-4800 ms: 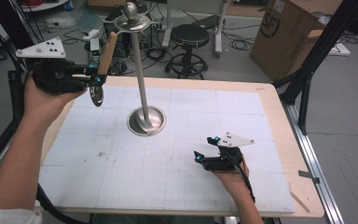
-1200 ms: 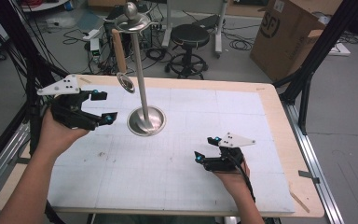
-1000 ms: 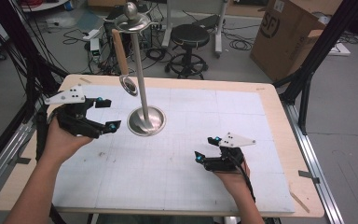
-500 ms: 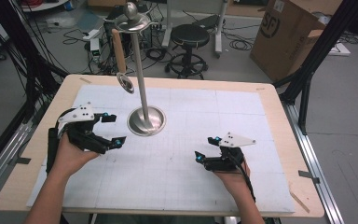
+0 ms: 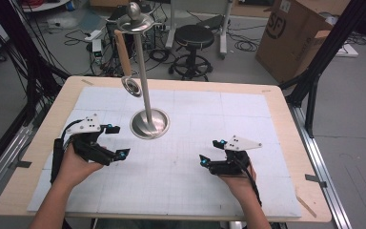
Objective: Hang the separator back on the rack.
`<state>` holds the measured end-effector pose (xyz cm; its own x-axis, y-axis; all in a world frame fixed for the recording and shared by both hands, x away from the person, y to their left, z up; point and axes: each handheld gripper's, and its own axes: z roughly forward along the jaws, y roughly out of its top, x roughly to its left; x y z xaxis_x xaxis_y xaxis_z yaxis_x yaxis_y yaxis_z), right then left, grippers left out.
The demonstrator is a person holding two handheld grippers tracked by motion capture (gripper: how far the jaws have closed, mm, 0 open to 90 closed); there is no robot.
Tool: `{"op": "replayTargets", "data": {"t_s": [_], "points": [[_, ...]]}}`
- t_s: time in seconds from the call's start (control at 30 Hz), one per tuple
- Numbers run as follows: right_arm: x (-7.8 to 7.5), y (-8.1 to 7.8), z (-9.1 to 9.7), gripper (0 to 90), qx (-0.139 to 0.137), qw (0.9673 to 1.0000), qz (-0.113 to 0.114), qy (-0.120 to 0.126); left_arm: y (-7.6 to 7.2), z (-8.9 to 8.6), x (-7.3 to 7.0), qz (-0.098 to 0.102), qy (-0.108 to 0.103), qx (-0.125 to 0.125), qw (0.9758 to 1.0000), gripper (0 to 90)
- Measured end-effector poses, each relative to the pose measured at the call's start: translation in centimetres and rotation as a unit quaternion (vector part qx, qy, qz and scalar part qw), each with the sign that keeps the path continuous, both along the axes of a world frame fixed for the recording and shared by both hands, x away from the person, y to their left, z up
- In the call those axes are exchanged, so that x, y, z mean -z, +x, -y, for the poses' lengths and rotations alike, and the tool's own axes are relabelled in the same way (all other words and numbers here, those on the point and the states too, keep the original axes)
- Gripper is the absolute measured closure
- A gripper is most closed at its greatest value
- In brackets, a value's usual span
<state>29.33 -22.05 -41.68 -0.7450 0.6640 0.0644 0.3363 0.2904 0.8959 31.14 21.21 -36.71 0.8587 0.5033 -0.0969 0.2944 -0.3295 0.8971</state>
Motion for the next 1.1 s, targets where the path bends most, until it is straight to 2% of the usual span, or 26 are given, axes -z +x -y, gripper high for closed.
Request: {"op": "replayTargets", "data": {"t_s": [0.1, 0.17, 0.23, 0.3, 0.37, 0.47, 0.57, 0.67, 0.8, 1.1], "points": [[0.1, 0.0, 0.1, 23.4, 0.000, 1.0000, -0.002, -0.005, 0.0, 0.3, 0.2, -0.003, 0.002, 0.004, 1.0000, 6.3], [0.1, 0.1, 0.0, 23.4, 0.001, 1.0000, -0.001, -0.004, 0.1, 0.5, 0.4, -0.006, 0.011, 0.007, 0.9999, 5.5], [0.1, 0.1, 0.0, 23.5, 0.002, 1.0000, -0.001, -0.004, 0.2, 0.7, 0.7, -0.009, 0.017, 0.005, 0.9998, 1.7], [0.1, 0.1, 0.0, 23.5, 0.001, 1.0000, -0.001, -0.005, 0.3, 0.7, 1.2, -0.014, 0.009, 0.004, 0.9999, 1.6], [0.1, 0.1, 0.1, 23.5, 0.002, 1.0000, 0.001, -0.005, 0.4, 0.7, 1.6, -0.014, 0.017, -0.001, 0.9998, 1.6], [0.0, 0.1, 0.2, 23.5, 0.002, 1.0000, 0.000, -0.003, 0.4, 0.6, 2.0, -0.021, 0.015, -0.002, 0.9997, 1.6], [0.1, 0.1, 0.2, 23.5, 0.001, 1.0000, 0.000, -0.003, 0.5, 0.6, 2.3, -0.023, 0.028, -0.003, 0.9993, 1.6], [0.1, 0.1, 0.1, 23.5, -0.001, 1.0000, 0.001, -0.003, 0.5, 0.7, 2.4, -0.025, 0.022, -0.004, 0.9995, 1.6], [0.0, 0.0, 0.2, 23.5, 0.001, 1.0000, -0.001, -0.004, 0.5, 0.8, 2.5, -0.026, 0.028, -0.004, 0.9993, 1.6], [0.1, -0.1, 0.2, 23.6, 0.001, 0.9999, -0.002, -0.010, 0.7, 0.8, 2.6, -0.027, 0.026, -0.005, 0.9993, 1.7]]}}
